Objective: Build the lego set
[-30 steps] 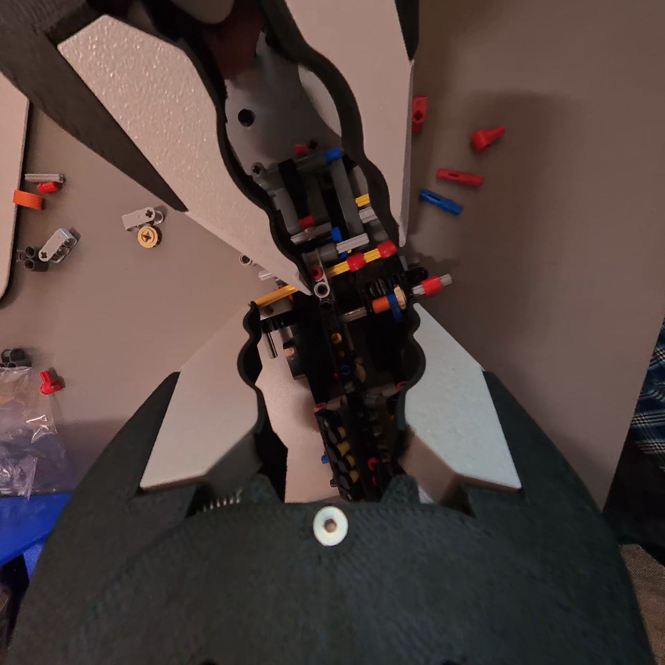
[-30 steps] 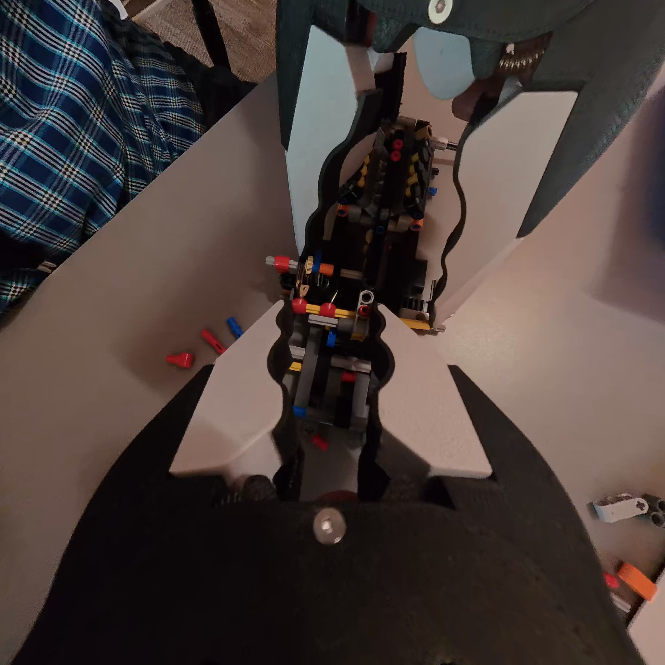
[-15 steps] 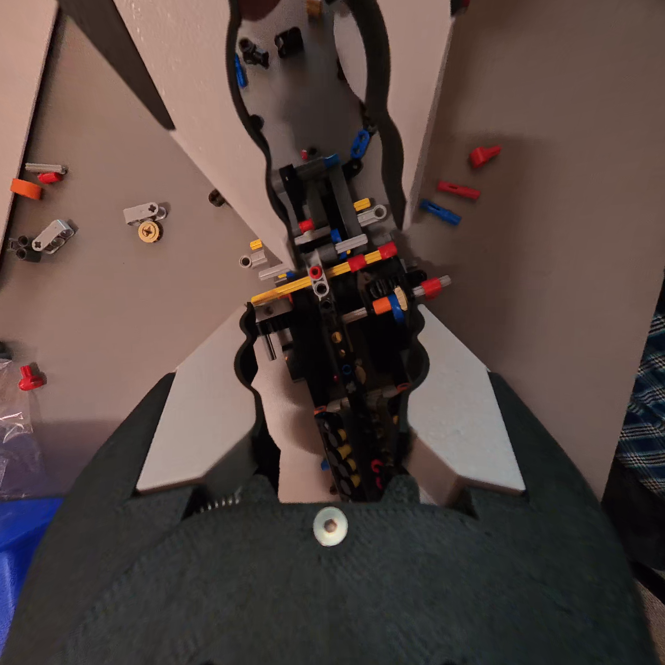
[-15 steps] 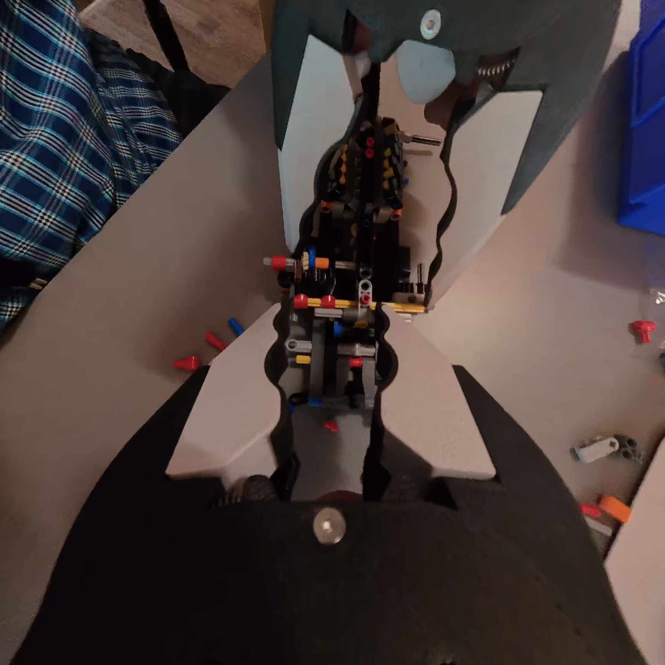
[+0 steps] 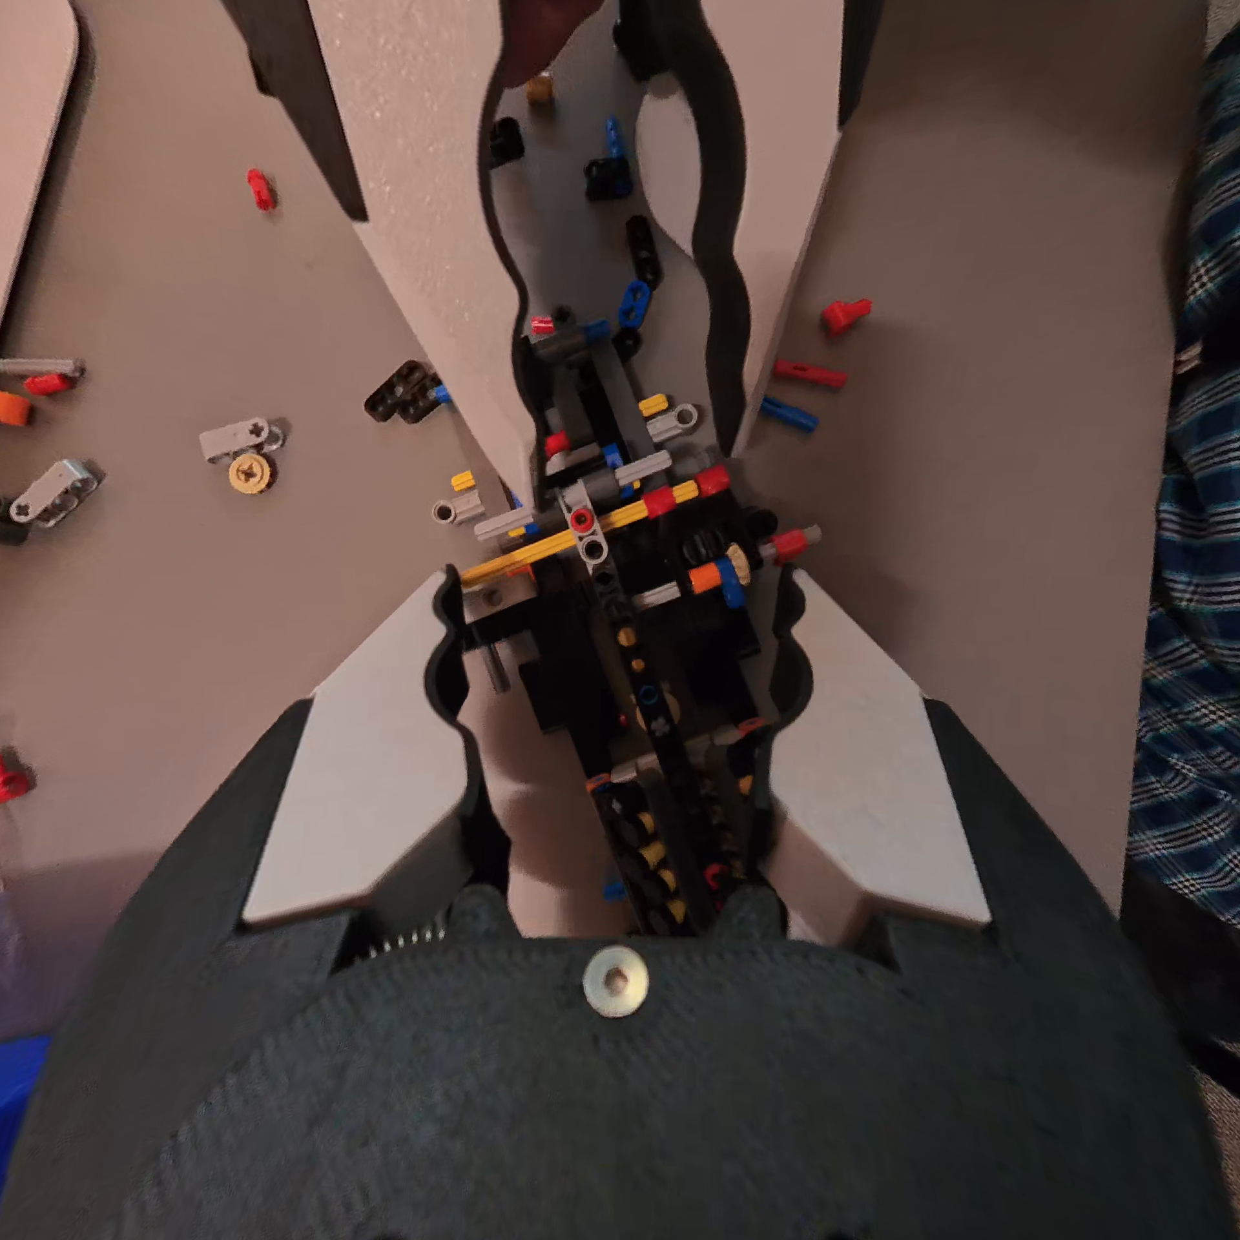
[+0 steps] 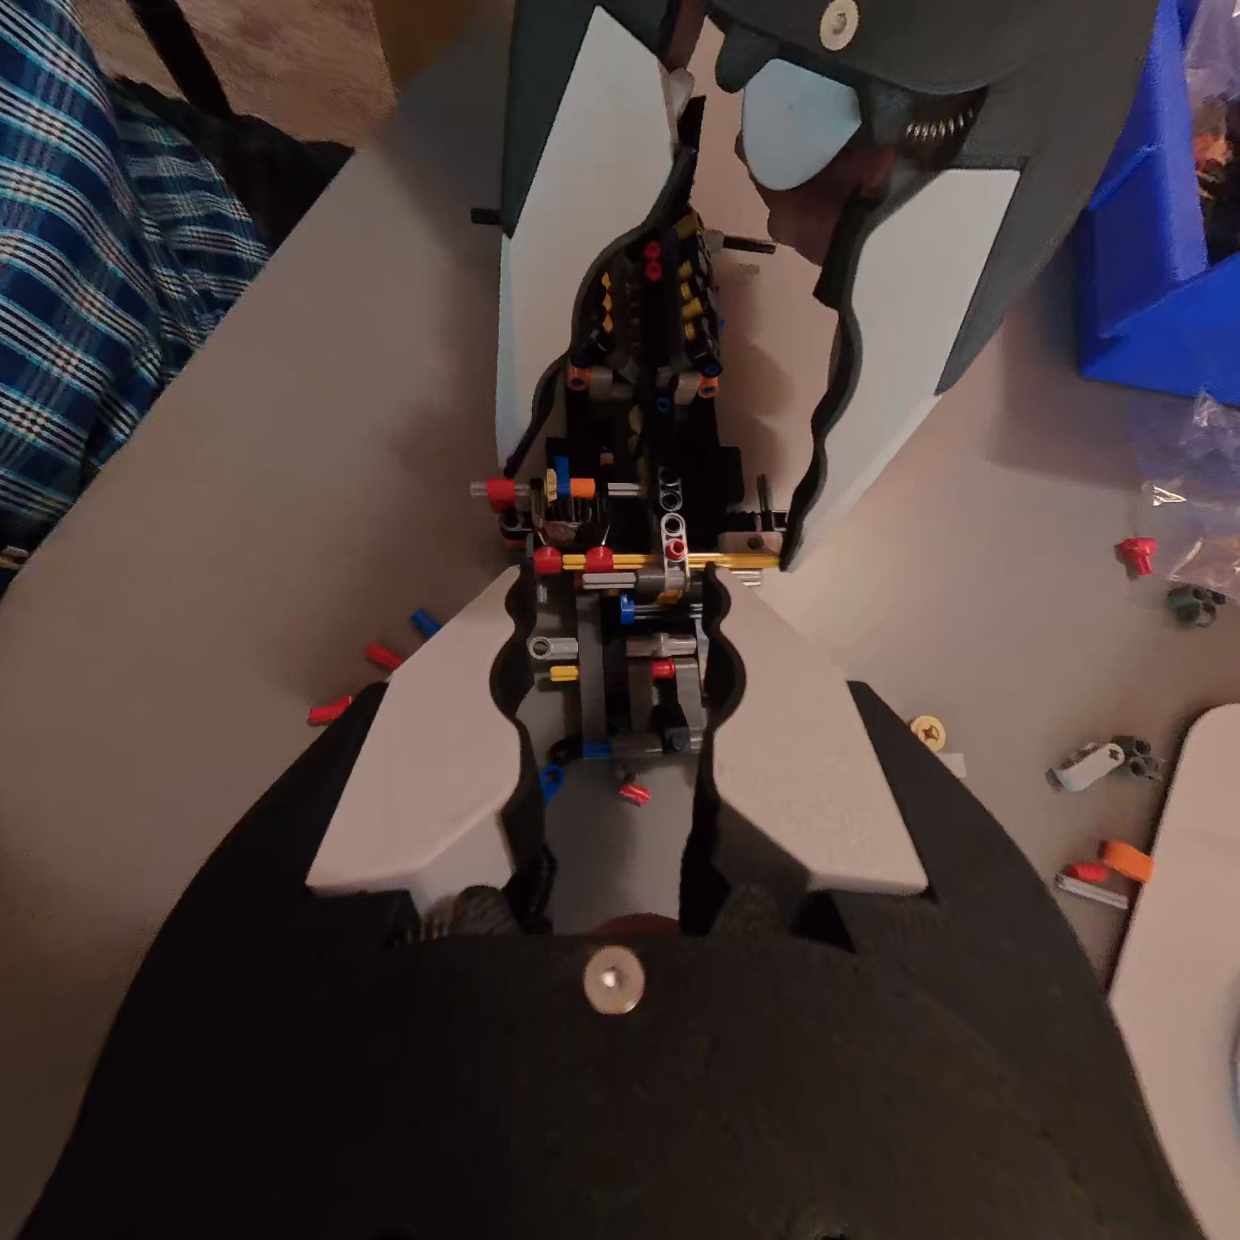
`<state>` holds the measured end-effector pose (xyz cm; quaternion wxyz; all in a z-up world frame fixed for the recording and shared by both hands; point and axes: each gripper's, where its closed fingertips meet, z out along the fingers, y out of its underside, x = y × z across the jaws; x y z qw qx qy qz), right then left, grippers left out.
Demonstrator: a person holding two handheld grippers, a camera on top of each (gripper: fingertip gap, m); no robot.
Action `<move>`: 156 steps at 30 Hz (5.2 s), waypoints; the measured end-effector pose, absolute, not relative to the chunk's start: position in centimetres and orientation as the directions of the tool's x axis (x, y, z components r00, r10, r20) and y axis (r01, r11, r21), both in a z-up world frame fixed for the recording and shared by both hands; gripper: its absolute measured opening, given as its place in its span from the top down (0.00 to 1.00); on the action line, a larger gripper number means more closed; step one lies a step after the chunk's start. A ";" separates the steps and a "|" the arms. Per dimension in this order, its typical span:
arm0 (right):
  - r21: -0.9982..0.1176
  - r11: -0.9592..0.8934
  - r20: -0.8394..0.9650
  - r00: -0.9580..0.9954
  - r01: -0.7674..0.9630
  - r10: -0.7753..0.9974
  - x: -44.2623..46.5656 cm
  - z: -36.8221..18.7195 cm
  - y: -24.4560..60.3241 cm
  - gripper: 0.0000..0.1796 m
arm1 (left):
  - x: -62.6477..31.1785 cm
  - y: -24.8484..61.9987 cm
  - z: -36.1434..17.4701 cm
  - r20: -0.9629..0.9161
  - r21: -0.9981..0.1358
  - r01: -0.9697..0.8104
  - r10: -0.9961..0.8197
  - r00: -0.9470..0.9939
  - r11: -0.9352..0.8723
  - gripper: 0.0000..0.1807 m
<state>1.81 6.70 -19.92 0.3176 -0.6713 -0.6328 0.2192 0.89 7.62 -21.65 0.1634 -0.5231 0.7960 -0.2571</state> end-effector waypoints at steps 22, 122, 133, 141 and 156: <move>-0.690 -0.058 0.133 0.205 0.721 0.970 1.2 -20.4 6.2 0.75 | 1.1 7.2 -21.5 0.036 -0.618 -0.719 -0.903 -0.428 0.317 0.52; -0.733 -0.467 0.084 0.748 0.494 0.659 3.6 -20.8 2.8 0.98 | 2.7 5.8 -21.7 0.076 -0.614 -0.744 -0.918 -0.388 0.263 0.56; -0.745 -0.489 0.090 0.795 0.453 0.600 3.7 -21.0 2.7 1.00 | 2.7 6.0 -21.0 0.099 -0.664 -0.716 -0.925 -0.368 0.214 0.51; -0.766 -0.508 0.038 0.816 0.395 0.577 3.4 -20.8 2.5 1.00 | 2.4 6.0 -21.1 0.077 -0.656 -0.704 -0.904 -0.421 0.272 0.56; -0.790 -0.547 -0.071 0.844 0.278 0.532 2.7 -20.6 1.9 1.00 | 2.5 5.6 -21.2 0.065 -0.665 -0.691 -0.899 -0.432 0.284 0.58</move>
